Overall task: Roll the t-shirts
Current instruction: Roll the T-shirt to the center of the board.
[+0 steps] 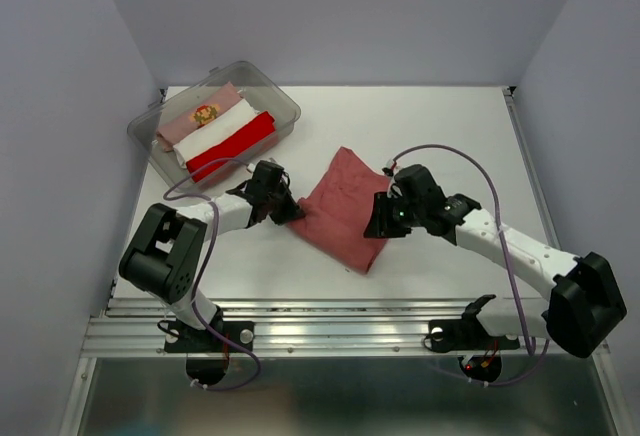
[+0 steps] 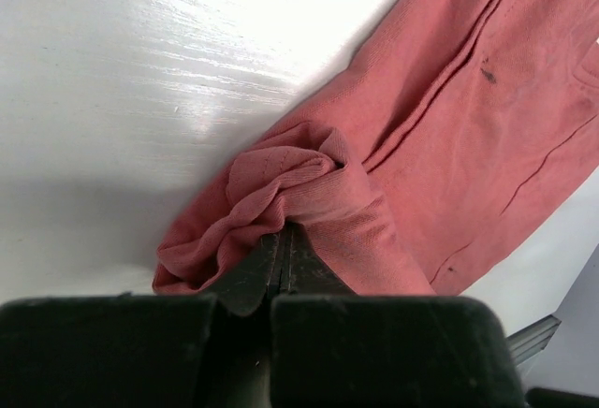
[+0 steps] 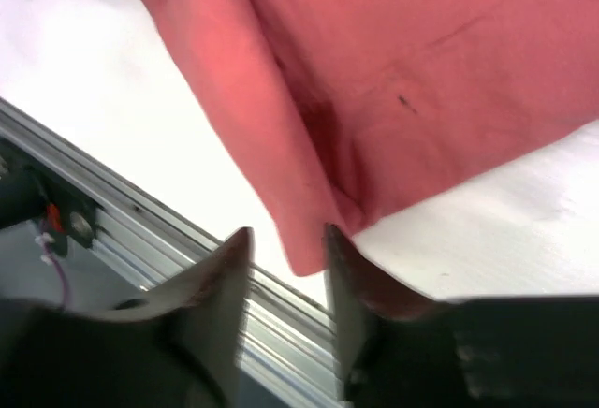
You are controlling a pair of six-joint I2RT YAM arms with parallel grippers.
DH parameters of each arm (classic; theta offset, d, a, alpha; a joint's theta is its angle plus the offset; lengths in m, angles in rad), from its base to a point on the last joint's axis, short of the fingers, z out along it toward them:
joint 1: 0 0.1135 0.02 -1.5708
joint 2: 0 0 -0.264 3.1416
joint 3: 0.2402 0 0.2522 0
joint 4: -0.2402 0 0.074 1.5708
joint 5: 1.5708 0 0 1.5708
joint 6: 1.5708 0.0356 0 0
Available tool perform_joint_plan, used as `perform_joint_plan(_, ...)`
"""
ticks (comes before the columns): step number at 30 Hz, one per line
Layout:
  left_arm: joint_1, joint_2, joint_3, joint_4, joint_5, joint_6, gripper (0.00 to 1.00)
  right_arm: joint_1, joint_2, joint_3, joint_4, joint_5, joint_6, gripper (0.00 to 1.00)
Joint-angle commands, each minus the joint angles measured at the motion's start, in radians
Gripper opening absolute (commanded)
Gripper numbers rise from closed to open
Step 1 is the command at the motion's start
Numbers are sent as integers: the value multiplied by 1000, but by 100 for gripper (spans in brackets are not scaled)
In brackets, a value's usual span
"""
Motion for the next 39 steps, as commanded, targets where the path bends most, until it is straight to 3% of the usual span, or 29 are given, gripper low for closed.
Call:
perform_joint_plan(1,0,12,25,-14,-23,31,0,74,-9,91,-68,126,-10,30)
perform_joint_plan(5,0,13,31,-22,-24,34,0,151,85,147,-31,117,-26,8)
perform_joint_plan(9,0,16,39,-25,-23,34,0,151,131,125,15,164,-14,1)
perform_joint_plan(19,1,24,72,-54,-30,54,0,151,232,-23,72,333,7,1)
perform_joint_plan(27,0,38,111,-60,-12,83,0,151,243,-129,155,301,22,1)
perform_joint_plan(34,-3,-10,125,-117,-29,110,0,173,104,-77,89,398,22,1)
perform_joint_plan(39,-3,-8,119,-128,-36,118,0,191,21,46,17,415,11,5)
